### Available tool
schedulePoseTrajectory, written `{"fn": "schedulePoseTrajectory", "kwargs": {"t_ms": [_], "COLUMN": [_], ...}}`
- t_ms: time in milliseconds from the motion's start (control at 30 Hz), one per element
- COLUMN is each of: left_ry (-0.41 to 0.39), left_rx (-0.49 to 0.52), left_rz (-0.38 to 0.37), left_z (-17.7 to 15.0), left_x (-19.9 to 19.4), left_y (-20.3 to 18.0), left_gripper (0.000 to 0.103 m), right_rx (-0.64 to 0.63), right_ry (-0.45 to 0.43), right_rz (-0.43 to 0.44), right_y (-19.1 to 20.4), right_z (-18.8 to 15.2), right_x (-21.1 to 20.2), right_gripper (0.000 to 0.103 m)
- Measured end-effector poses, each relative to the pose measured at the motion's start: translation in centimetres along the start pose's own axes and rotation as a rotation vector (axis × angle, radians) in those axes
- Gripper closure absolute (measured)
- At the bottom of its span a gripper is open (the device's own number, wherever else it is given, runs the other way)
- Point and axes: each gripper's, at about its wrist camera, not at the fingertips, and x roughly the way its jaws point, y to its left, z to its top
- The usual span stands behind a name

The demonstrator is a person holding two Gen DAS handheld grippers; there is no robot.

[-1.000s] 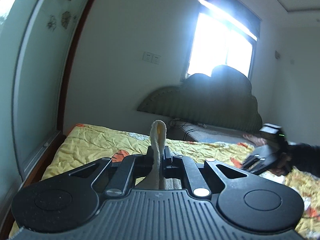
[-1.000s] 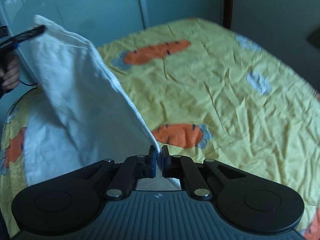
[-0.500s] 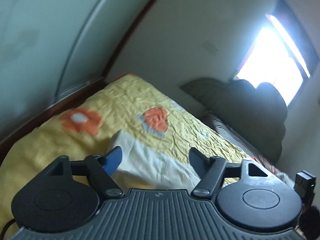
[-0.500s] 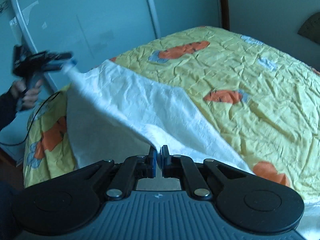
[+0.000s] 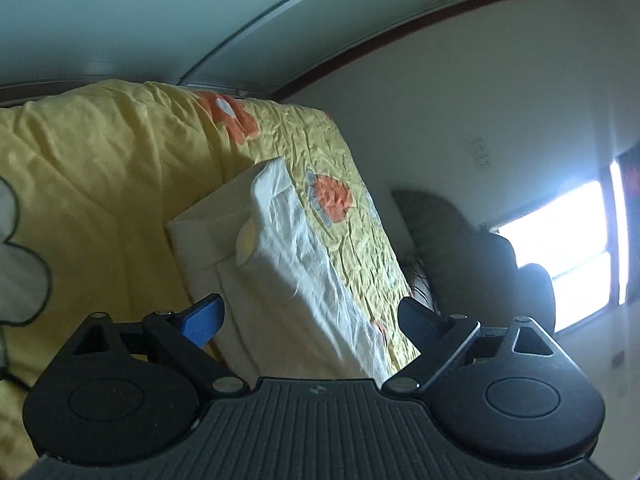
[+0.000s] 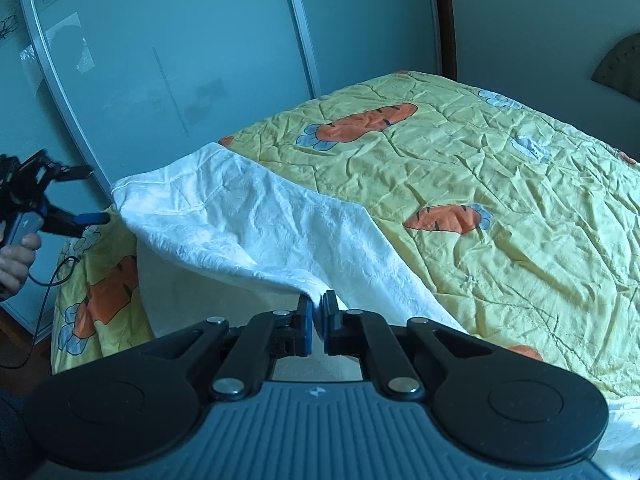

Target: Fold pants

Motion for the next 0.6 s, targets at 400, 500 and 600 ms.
{"fn": "schedulePoseTrajectory", "kwargs": {"t_ms": [400,500,600], "left_ry": [0.004,0.027,0.13], "left_rx": [0.332,0.361,0.298], "left_rz": [0.027,0.096,0.215], "left_z": [2.4,2.7,2.4], "left_x": [2.5,2.7,5.2], "left_y": [-5.7,-4.5,-0.4], "left_gripper": [0.097,0.097,0.096], "right_rx": [-0.076,-0.063,-0.028], "right_ry": [-0.057,-0.036,0.035], "right_rz": [-0.067,-0.051,-0.033], "right_y": [4.9,6.5,7.1], "right_z": [-2.1,-4.1,-6.2], "right_x": [-3.5,-3.3,-0.6], "right_gripper": [0.098,0.098,0.099]}}
